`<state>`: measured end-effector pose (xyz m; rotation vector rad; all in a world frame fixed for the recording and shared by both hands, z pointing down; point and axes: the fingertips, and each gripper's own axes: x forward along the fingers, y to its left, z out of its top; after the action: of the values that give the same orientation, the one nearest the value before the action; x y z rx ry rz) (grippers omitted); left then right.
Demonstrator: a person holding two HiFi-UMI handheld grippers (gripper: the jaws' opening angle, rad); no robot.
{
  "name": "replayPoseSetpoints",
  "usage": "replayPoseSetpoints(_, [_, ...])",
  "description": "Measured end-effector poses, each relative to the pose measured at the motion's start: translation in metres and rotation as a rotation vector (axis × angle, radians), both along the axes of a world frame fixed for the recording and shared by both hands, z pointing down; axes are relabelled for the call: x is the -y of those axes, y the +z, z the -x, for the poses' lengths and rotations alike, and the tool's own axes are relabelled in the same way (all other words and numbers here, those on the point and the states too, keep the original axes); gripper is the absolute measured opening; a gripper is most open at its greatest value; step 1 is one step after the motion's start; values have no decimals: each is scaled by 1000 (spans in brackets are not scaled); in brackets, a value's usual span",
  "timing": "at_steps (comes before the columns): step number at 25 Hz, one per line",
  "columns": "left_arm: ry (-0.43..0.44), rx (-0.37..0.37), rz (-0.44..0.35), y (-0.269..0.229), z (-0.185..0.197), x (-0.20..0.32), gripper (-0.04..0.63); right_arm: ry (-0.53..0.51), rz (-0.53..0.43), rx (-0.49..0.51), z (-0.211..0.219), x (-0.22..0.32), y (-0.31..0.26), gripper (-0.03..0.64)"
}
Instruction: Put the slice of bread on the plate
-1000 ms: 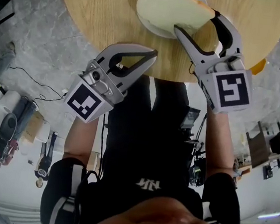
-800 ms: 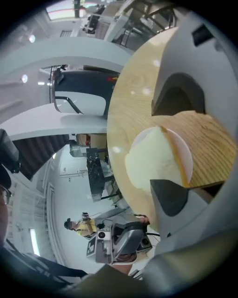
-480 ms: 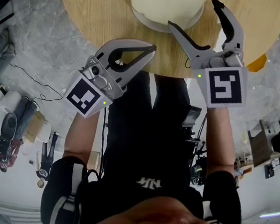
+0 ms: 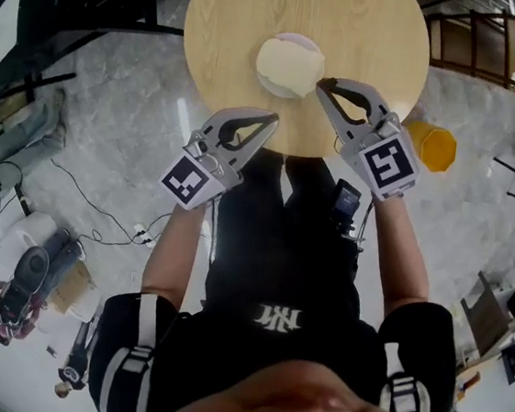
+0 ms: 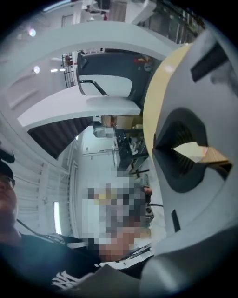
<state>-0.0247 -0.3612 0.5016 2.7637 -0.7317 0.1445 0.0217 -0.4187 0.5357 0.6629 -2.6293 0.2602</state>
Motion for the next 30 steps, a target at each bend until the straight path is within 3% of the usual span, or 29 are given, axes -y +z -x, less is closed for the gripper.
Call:
replayPoseSetpoints(3, [-31,15,-33,-37,1,-8,8,-12,85,108,3,-18,-35,0])
replayPoseSetpoints(7, [-103,-35,-58,-80,14,14,6,-103,29,198,11,-13,-89,-2])
replayPoseSetpoints(12, [-56,-66,76,-94,14,-3,6,-210,24,314,3,-35,-139,-2])
replayPoseSetpoints(20, [29,-88,1,-122,-6,-11,6,-232,-82,346,-7,-56,-171,-2])
replayPoseSetpoints(23, [76,-92,-51,-133,-13,-20,6,-199,-99,366,-11,-75,-176,0])
replayPoseSetpoints(26, [122,-106,-65,-143,-16,-30,8,-116,-49,337,-20,-86,-163,0])
replayPoseSetpoints(30, [199,-137,-85,-164,-1,-61,8,-43,-57,326,-14,-107,-175,2])
